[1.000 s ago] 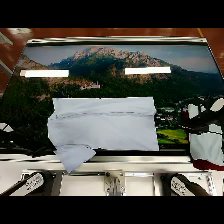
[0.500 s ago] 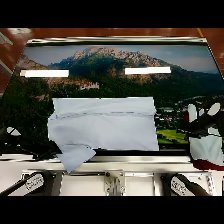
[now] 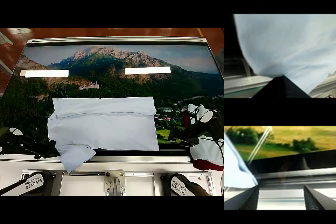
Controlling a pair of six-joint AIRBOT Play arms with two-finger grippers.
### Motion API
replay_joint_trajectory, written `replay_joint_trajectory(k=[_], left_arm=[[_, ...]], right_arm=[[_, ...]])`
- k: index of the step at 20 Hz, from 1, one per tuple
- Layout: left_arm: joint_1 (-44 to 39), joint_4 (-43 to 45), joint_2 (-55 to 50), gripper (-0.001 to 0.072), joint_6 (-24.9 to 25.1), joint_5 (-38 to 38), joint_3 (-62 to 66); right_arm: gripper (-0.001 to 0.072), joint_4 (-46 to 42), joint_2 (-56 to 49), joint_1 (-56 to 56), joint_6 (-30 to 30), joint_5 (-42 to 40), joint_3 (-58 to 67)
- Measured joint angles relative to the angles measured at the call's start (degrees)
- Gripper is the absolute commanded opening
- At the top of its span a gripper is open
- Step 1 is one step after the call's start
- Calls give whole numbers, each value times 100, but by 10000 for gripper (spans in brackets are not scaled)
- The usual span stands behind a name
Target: Fold the shirts.
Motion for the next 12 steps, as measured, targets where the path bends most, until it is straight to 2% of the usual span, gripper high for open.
replay_joint_trajectory(k=[6,12], left_arm=[[0,-197,-4,40,2,138,0],[0,-229,92,40,22,188,0]], right_arm=[[674,402,0,0,-507,501,-363],[645,1353,-162,2,-651,-2,-940]])
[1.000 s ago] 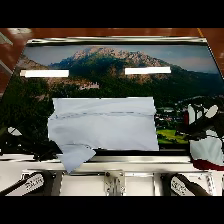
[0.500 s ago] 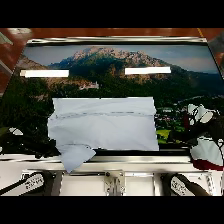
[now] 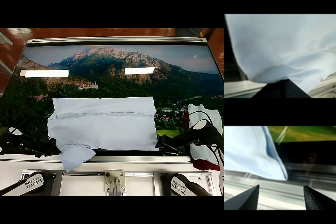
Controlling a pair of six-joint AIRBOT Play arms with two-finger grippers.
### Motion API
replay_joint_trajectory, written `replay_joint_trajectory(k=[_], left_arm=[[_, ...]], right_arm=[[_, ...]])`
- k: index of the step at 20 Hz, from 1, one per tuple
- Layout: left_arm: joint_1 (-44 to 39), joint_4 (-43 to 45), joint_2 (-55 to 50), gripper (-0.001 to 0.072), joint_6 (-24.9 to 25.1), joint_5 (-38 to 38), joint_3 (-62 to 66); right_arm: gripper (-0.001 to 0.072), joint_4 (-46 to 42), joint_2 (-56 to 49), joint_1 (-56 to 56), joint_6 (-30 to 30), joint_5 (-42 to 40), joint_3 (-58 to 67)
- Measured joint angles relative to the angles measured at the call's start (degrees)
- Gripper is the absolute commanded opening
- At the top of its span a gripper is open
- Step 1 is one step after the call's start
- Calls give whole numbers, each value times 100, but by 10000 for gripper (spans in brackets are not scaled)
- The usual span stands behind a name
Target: Fold the shirts.
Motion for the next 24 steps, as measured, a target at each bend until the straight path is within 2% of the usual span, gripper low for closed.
replay_joint_trajectory(k=[2,3,4,5,6,7,10,13,15,19,24], left_arm=[[0,-4,85,40,4,-7,2],[0,-7,140,40,7,-22,4],[0,-7,195,40,13,-52,4],[0,-7,258,39,20,-59,7],[0,-7,326,39,20,-72,11],[0,-9,404,39,20,-85,15],[0,-7,702,39,87,-101,173],[0,-66,1016,39,129,-107,678],[0,-282,1056,39,127,-55,1134],[-205,-960,564,39,109,363,2035],[-715,-1294,-876,39,72,568,3491]], right_arm=[[623,323,-212,7,-55,-219,-105],[439,474,-317,4,-83,-247,-144],[296,601,-393,9,-98,-420,-168],[228,706,-450,7,-114,-619,-181],[95,813,-490,0,-133,-726,-197],[74,960,-522,9,-175,-857,-201],[73,1379,-573,22,-599,-1113,-101],[72,1827,-590,63,-1067,-1010,345],[72,1998,-597,234,-1167,-1150,789],[72,1740,-874,807,-907,-1836,1843],[72,1259,-1709,1252,-387,-2258,3171]])
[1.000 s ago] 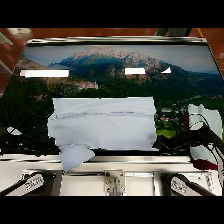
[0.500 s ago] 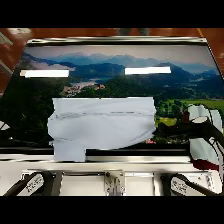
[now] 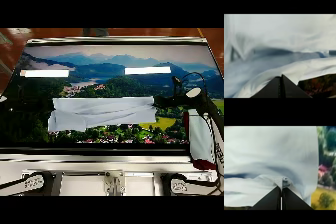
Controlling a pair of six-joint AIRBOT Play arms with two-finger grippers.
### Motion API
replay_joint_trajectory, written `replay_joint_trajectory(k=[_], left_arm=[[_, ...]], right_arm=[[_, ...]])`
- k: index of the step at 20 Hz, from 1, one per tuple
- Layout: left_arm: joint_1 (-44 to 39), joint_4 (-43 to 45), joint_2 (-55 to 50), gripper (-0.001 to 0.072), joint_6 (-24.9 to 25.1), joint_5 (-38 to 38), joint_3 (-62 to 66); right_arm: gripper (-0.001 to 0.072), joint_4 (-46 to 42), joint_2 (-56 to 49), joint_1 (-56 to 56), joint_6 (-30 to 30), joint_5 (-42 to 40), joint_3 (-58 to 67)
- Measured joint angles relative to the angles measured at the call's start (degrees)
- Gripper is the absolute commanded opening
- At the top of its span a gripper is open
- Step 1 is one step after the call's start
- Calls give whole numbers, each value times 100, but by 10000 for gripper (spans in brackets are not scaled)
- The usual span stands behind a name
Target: Fold the shirts.
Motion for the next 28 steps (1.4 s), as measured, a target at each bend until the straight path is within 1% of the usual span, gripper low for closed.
replay_joint_trajectory(k=[3,6,10,11,12,13,14,16,17,19,22,24,27,28], left_arm=[[-92,-50,-796,39,-149,37,942],[-136,-87,-1416,39,-280,48,1674],[-238,-92,-1996,39,-455,48,2074],[-269,-87,-2098,52,-533,46,2114],[-297,-76,-2190,144,-590,42,2144],[-310,-70,-2251,355,-643,24,2170],[-321,-61,-2291,554,-688,-31,2186],[-269,-24,-2339,550,-728,-282,2223],[-199,39,-2347,527,-767,-461,2238],[-33,188,-2347,506,-866,-879,2260],[164,323,-2251,497,-951,-1353,2275],[210,374,-2151,497,-984,-1534,2275],[197,417,-1982,494,-1001,-1657,2280],[162,415,-1915,470,-1003,-1690,2282]], right_arm=[[72,-280,-391,79,247,-4,503],[72,-601,-590,105,448,-15,704],[74,-855,-839,114,748,-39,796],[108,-881,-909,116,831,-44,804],[306,-885,-979,118,907,-46,811],[575,-866,-1032,118,960,-46,815],[642,-815,-1071,118,970,-50,822],[642,-785,-1086,90,898,15,868],[642,-791,-1062,44,861,96,894],[642,-852,-981,-116,841,203,935],[642,-791,-1005,-396,1032,422,955],[641,-501,-1189,-492,1075,551,960],[635,236,-1558,-396,968,708,973],[483,461,-1661,-328,933,691,975]])
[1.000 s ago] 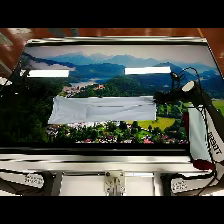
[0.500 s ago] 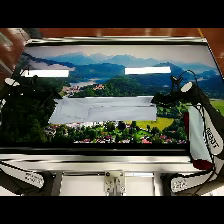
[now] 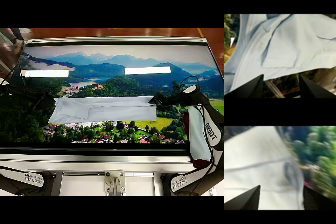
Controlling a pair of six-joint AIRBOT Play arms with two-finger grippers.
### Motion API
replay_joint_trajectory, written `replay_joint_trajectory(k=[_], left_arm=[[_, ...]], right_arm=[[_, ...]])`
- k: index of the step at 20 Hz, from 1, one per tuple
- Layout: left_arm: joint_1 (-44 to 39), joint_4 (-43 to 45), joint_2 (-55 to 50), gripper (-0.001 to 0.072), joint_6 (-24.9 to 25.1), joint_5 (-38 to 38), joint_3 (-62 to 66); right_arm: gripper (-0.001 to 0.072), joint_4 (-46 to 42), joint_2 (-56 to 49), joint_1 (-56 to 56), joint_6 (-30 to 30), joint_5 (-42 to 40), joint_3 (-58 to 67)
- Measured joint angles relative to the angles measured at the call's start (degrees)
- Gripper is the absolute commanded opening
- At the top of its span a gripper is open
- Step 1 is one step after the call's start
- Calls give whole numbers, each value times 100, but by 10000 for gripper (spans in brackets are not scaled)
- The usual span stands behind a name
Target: Fold the shirts.
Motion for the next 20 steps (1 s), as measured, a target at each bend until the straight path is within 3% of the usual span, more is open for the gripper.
replay_joint_trajectory(k=[1,2,4,5,12,20], left_arm=[[-50,0,72,437,0,-4,0],[-114,0,155,431,2,2,0],[-269,2,302,113,0,133,0],[-376,-26,361,54,0,192,0],[-2214,-522,505,40,168,1248,-201],[-4911,-1598,-125,39,-35,3571,-409]], right_arm=[[205,72,-81,76,-61,-15,0],[81,107,-138,133,-85,-35,-13],[73,175,-87,221,-223,-44,-13],[73,201,17,238,-326,-11,-13],[73,376,1860,192,-643,367,-9],[73,407,3880,203,197,1580,-11]])
